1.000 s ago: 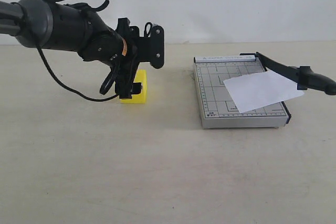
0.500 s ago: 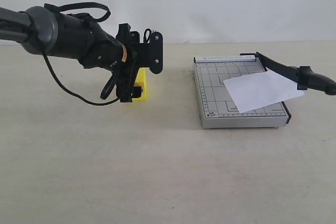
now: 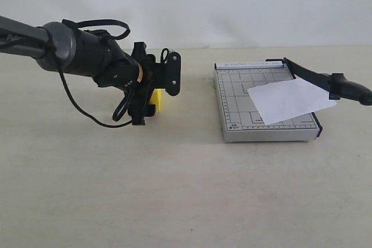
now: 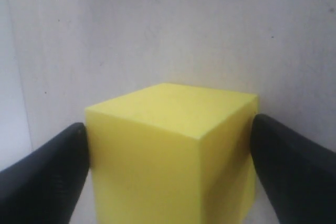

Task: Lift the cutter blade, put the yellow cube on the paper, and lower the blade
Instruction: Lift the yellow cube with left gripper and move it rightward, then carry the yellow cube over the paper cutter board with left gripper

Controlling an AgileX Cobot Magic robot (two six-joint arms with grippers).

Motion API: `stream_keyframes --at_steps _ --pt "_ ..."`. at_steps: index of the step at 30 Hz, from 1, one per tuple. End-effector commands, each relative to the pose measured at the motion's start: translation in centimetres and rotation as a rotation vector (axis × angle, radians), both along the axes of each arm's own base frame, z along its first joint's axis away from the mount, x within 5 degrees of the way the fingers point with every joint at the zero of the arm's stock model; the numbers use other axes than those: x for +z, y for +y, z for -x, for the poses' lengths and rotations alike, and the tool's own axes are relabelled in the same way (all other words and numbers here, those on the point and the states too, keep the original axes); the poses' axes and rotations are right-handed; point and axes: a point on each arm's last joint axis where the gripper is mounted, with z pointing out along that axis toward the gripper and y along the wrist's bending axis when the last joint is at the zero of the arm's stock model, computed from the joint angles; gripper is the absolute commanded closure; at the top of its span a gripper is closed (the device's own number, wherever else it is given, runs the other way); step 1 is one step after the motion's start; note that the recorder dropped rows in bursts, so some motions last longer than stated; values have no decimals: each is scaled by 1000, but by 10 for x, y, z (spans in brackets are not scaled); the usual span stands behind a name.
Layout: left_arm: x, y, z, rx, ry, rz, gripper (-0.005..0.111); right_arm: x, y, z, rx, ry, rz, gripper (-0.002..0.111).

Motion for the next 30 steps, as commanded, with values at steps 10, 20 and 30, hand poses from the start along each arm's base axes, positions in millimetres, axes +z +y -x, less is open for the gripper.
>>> stream_keyframes --at_steps 10,20,30 --pt "22 0 6 27 3 -33 102 3 0 0 -2 -25 -8 109" --pt "88 -45 31 -23 -100 160 102 5 1 -1 -6 -41 -31 109" --pt "93 -84 59 -113 -57 122 102 5 1 0 -4 -34 -30 109"
